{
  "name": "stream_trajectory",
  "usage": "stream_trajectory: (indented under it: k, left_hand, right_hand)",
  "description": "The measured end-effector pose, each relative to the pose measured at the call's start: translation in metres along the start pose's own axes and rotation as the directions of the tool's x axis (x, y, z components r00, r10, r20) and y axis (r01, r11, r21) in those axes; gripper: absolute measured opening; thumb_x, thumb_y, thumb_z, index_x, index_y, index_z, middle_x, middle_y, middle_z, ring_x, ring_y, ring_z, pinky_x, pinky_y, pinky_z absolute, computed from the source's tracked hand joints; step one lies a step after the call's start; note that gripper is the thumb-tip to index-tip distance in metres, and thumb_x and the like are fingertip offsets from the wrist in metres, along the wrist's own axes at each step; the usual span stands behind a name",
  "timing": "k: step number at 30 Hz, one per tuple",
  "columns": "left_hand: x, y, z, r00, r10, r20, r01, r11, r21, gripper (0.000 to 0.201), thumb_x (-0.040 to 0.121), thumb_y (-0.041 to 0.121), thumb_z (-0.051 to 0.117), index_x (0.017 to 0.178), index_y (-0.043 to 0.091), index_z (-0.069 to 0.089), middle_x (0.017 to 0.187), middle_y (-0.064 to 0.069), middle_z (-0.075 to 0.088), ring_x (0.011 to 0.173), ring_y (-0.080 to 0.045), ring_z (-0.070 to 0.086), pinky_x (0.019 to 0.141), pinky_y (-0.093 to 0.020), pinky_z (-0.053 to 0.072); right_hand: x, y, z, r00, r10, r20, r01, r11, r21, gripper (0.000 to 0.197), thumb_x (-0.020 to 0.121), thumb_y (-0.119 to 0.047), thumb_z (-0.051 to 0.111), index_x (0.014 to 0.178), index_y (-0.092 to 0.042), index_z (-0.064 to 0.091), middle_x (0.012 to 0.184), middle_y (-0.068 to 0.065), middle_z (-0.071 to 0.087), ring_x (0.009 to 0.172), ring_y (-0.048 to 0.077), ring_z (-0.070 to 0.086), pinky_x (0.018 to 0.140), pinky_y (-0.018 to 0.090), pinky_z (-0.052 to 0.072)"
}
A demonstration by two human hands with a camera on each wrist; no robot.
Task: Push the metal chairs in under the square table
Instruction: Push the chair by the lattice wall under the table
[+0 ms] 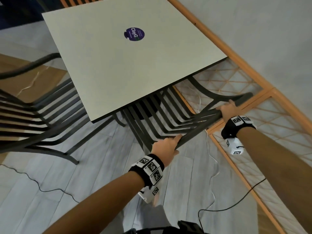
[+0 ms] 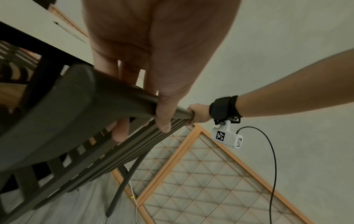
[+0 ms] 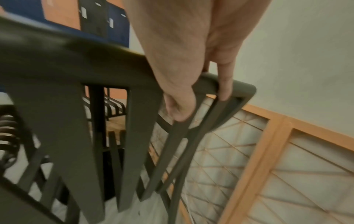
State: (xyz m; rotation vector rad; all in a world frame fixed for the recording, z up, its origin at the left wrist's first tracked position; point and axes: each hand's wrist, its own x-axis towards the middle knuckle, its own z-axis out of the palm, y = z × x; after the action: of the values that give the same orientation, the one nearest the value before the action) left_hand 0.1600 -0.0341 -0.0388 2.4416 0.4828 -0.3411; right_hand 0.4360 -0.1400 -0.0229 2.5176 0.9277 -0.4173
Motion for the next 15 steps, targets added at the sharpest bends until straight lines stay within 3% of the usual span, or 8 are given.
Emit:
stream_trajectory:
  k: [2,6,10,15]
  left_hand:
    - [-0.014,-0.011,0.000,1.000,0.026,0.002,-0.025,0.995,-0.099,0.061,0.090,0.022,0.054,0.143,0.025,0.025,0.131,-0.008,0.055,0.112,-0.028,0.056,0.094,-0.046,0.049]
    - [-0.064,-0.058,-0.001,0.998,0.039,-0.045,-0.046,0.984,-0.172,0.054,0.088,0.020,0.056,0.138,0.024,0.036,0.138,-0.005,0.049,0.123,-0.021,0.047,0.104,-0.038,0.044]
    - [-0.129,-0.135,0.005,0.992,-0.126,-0.021,0.121,0.980,-0.161,0.049,0.089,0.023,0.054,0.136,0.025,0.039,0.141,-0.004,0.046,0.126,-0.022,0.045,0.104,-0.039,0.043]
    - [-0.236,-0.250,0.012,0.925,-0.379,-0.021,0.372,0.917,-0.146,0.047,0.087,0.022,0.051,0.133,0.025,0.042,0.137,-0.001,0.050,0.121,-0.021,0.051,0.099,-0.033,0.045]
  right_hand:
    - [-0.009,-0.009,-0.007,0.999,0.019,-0.031,-0.020,1.000,-0.001,0.029,0.088,-0.014,0.059,0.118,-0.013,0.062,0.120,0.014,0.061,0.118,0.031,0.055,0.100,0.047,0.047]
    - [-0.045,-0.048,-0.035,0.989,-0.123,-0.076,0.120,0.992,-0.046,0.020,0.087,-0.018,0.059,0.104,-0.023,0.066,0.103,0.005,0.068,0.100,0.026,0.062,0.093,0.045,0.049]
    - [-0.087,-0.115,-0.062,0.957,-0.273,-0.095,0.282,0.954,0.101,0.030,0.085,-0.012,0.060,0.112,-0.026,0.065,0.107,0.002,0.069,0.099,0.023,0.065,0.086,0.036,0.052]
    - [-0.129,-0.244,-0.101,0.871,-0.452,-0.191,0.487,0.846,0.217,0.028,0.087,-0.012,0.052,0.102,-0.030,0.068,0.075,-0.010,0.060,0.076,0.016,0.063,0.066,0.030,0.049]
